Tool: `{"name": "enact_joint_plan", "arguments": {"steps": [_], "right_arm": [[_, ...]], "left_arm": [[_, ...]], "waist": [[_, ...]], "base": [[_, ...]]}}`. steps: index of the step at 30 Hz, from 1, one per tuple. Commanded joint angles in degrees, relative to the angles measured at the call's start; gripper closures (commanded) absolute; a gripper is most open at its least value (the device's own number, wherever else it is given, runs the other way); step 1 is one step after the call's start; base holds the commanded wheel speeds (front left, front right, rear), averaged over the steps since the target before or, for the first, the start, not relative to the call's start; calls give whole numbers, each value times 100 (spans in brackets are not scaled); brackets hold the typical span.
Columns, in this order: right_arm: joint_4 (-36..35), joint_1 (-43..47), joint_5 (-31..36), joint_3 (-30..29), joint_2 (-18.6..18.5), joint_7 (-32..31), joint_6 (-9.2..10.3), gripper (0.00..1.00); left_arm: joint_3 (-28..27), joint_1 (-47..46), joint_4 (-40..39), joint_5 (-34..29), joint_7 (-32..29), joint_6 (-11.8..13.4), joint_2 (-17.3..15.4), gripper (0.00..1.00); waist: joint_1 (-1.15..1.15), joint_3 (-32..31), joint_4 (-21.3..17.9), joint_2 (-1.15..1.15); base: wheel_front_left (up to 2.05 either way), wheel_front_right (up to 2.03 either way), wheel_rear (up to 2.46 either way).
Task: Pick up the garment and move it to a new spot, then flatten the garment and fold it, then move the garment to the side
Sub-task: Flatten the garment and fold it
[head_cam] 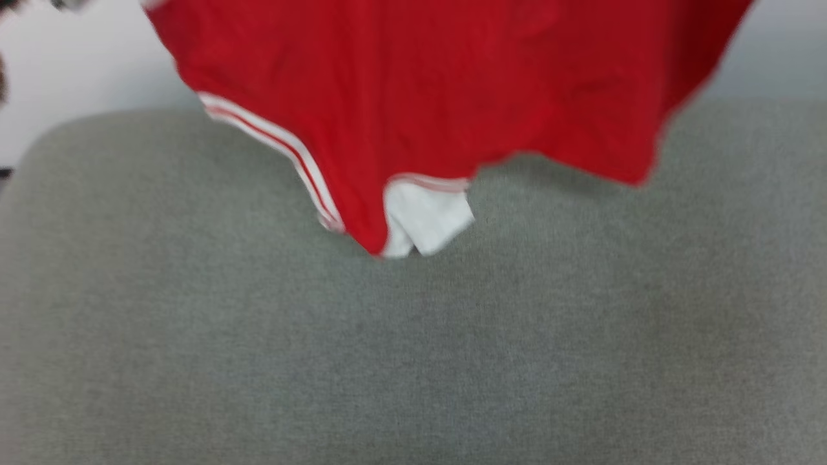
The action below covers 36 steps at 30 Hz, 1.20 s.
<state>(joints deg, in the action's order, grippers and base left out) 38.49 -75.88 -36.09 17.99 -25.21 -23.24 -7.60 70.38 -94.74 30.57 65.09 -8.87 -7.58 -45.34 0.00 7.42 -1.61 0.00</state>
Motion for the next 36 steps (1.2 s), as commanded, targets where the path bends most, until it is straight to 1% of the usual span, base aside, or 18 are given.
{"name": "enact_joint_plan", "arguments": {"steps": [1,5,8,12,15,17,20,23,25,26,28,29,30,31,32,34,35,36], "right_arm": [[118,-176,124,-86,31,183,22,100],[467,-564,560,-181,274,817,24,100],[850,-920,940,-407,482,1499,31,100],[1375,-1421,1527,-808,734,2389,31,100],[1704,-1747,1931,-1092,861,2924,31,100],[1933,-1864,2149,-1230,972,3115,29,100],[2255,-1928,2362,-1352,1127,3301,27,100],[2517,-1913,2449,-1355,1218,3379,22,100],[2654,-1868,2465,-1337,1251,3425,21,100],[2708,-1845,2500,-1264,1250,3434,19,100],[2786,-1789,2423,-1160,1300,3414,17,100],[2822,-1728,2395,-1085,1299,3388,17,100],[2844,-1653,2346,-991,1300,3348,17,100],[2840,-1573,2241,-899,1339,3316,17,100],[2833,-1492,2138,-841,1330,3252,17,100],[2724,-1260,1972,-557,1308,3162,17,100],[2653,-1109,1830,-434,1289,3102,17,100],[2563,-937,1750,-276,1209,3056,17,100]], "left_arm": [[82,-242,148,-381,249,18,-114,100],[182,-797,656,-1087,842,23,-89,100],[205,-1281,1116,-1427,1299,23,65,100],[250,-2046,1487,-1957,1788,23,281,100],[259,-2553,1630,-2113,2149,23,467,100],[274,-2761,1636,-2182,2265,22,582,100],[286,-2729,1613,-2195,2353,21,699,100],[293,-2535,1519,-2229,2394,18,770,100],[296,-2317,1448,-2129,2401,17,796,100],[298,-2215,1406,-2194,2404,17,779,100],[298,-1929,1335,-1998,2406,17,767,100],[301,-1742,1253,-2098,2397,16,763,100],[305,-1526,1151,-2065,2355,16,757,100],[302,-1352,1049,-1939,2300,16,727,100],[299,-1206,912,-2021,2217,16,662,100],[297,-834,663,-1794,2044,17,502,100],[296,-663,475,-1870,1975,16,425,100],[302,-443,355,-1696,1900,16,358,100]], "waist": [[0,727,-141,0],[0,1254,-255,0],[0,1665,-354,0],[0,2269,-422,0],[0,2718,-400,0],[0,2976,-352,0],[0,3206,-251,0],[0,3251,-137,0],[0,3178,-50,0],[0,3111,-1,0],[0,2934,78,0],[0,2826,116,0],[0,2695,153,0],[0,2567,181,0],[0,2445,215,0],[0,2182,251,0],[0,2053,268,0],[0,1908,287,0]], "base": [[0,0,0],[0,0,0],[0,0,0],[0,0,0],[0,0,0],[0,0,0],[0,0,0],[0,0,0],[0,0,0],[0,0,0],[0,0,0],[0,0,0],[0,0,0],[0,0,0],[0,0,0],[0,0,0],[0,0,0],[0,0,0]]}}
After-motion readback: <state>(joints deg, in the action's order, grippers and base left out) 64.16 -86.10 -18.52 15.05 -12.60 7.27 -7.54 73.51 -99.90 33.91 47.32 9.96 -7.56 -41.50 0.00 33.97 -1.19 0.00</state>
